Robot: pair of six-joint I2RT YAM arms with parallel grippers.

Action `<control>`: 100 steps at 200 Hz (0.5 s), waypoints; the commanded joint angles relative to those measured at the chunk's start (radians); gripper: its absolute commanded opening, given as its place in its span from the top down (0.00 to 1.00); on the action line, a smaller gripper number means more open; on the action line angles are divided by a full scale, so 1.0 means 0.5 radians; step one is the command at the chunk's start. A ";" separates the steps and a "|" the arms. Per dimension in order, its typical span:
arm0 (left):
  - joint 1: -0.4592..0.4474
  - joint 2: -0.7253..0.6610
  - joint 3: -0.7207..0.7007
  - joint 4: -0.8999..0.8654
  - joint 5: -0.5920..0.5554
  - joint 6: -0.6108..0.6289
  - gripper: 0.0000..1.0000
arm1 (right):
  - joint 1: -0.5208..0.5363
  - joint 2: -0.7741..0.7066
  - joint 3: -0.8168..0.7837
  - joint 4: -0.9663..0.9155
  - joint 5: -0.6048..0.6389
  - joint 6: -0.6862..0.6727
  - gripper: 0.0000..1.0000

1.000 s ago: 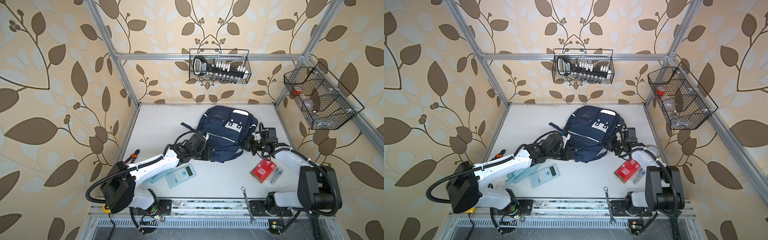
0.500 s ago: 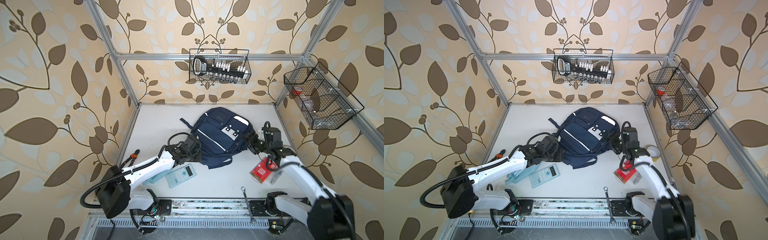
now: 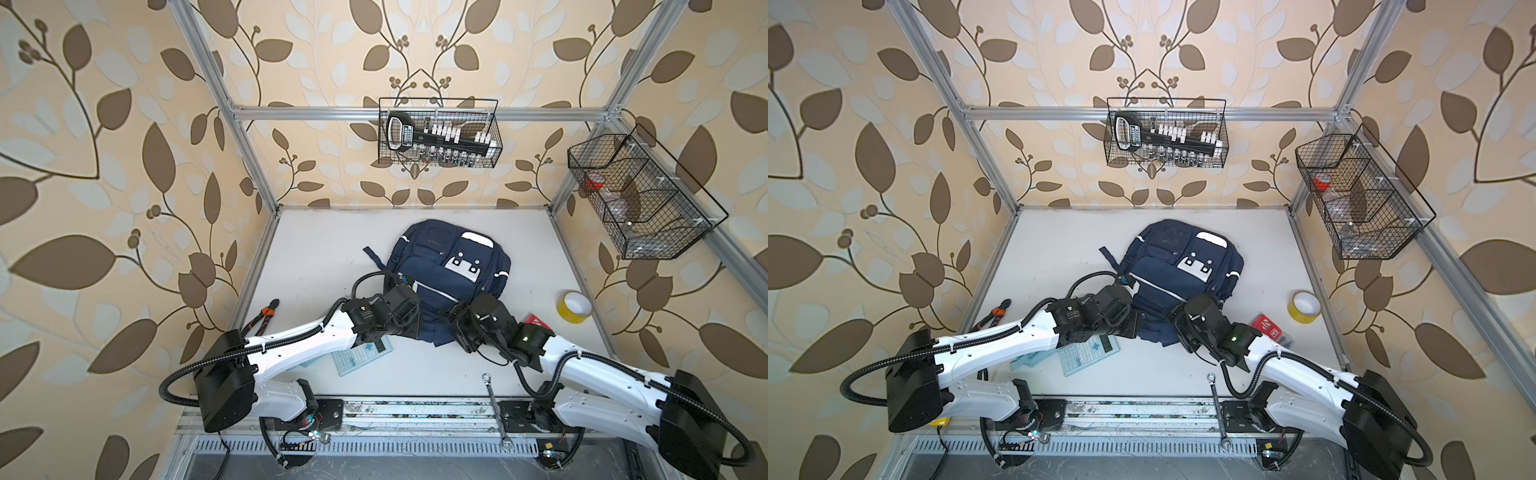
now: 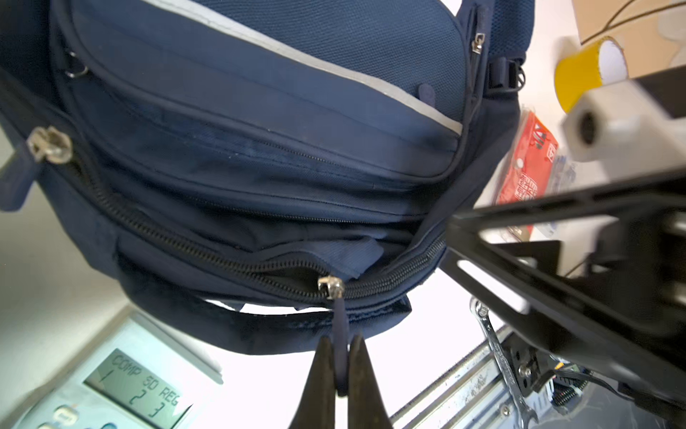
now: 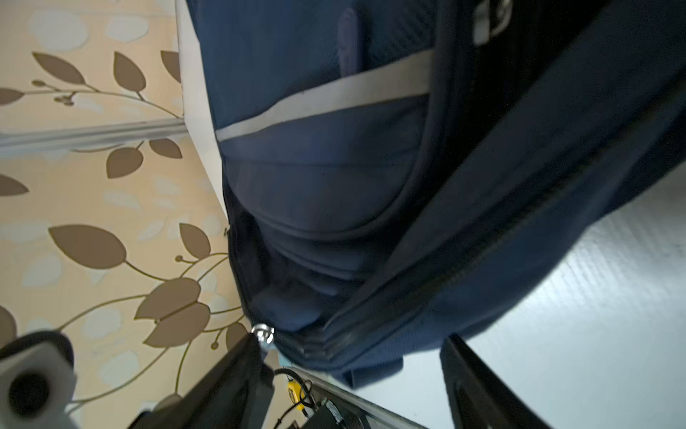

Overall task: Pack books, pencil case, and school supplies into a backpack
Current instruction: Zip the student bag at the center of the table.

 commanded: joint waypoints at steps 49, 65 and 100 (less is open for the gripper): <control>-0.071 -0.112 0.110 -0.021 -0.234 0.001 1.00 | -0.287 0.260 -0.019 0.184 0.032 -0.027 1.00; -0.028 -0.078 0.181 -0.227 -0.411 0.017 1.00 | -0.411 0.200 -0.081 0.194 -0.014 -0.130 1.00; 0.315 -0.040 0.167 -0.535 -0.543 -0.038 1.00 | -0.806 -0.080 -0.213 0.060 -0.111 -0.380 1.00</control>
